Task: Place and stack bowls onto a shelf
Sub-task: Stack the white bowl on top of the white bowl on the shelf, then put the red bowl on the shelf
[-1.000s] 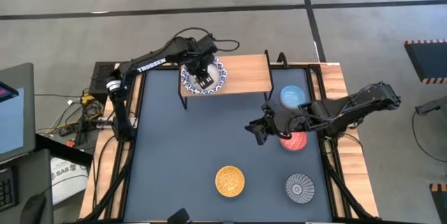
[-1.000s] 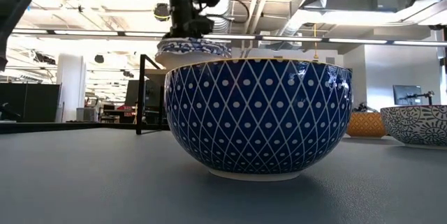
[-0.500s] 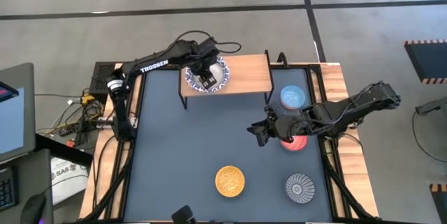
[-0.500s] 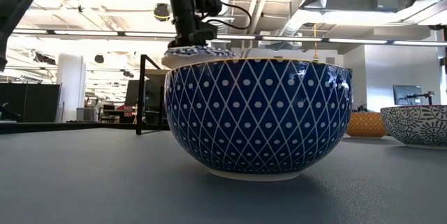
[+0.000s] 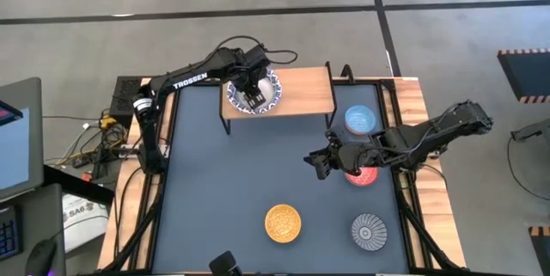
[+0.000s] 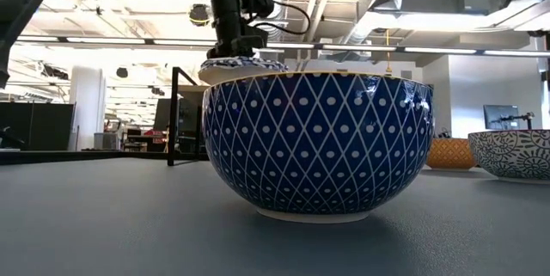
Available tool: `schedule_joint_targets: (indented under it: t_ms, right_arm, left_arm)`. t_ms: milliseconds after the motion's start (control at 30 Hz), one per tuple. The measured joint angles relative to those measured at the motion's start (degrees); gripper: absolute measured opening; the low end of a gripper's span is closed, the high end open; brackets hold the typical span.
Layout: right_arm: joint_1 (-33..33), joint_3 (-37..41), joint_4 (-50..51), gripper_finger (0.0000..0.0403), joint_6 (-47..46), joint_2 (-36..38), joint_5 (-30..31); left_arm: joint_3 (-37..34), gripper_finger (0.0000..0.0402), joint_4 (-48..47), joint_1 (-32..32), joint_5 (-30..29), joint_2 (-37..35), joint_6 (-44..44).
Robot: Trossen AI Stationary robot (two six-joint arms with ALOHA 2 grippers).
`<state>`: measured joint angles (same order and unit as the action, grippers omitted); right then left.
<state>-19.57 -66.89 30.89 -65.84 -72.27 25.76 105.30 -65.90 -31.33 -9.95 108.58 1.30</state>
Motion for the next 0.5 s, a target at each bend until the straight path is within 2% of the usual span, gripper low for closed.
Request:
schedule_joint_targets:
  t_ms: [267, 500]
  right_arm:
    - [-0.4, 0.0, 7.4, 0.0187, -1.5, 0.0, -0.3]
    - [-0.3, 0.0, 20.8, 0.0187, -3.5, 0.0, -5.5]
  left_arm:
    - [3.8, 0.0173, -0.9, -0.1, -0.2, -4.3, 1.2]
    - [3.9, 0.0173, 0.0, -0.1, 0.2, -11.4, 1.2]
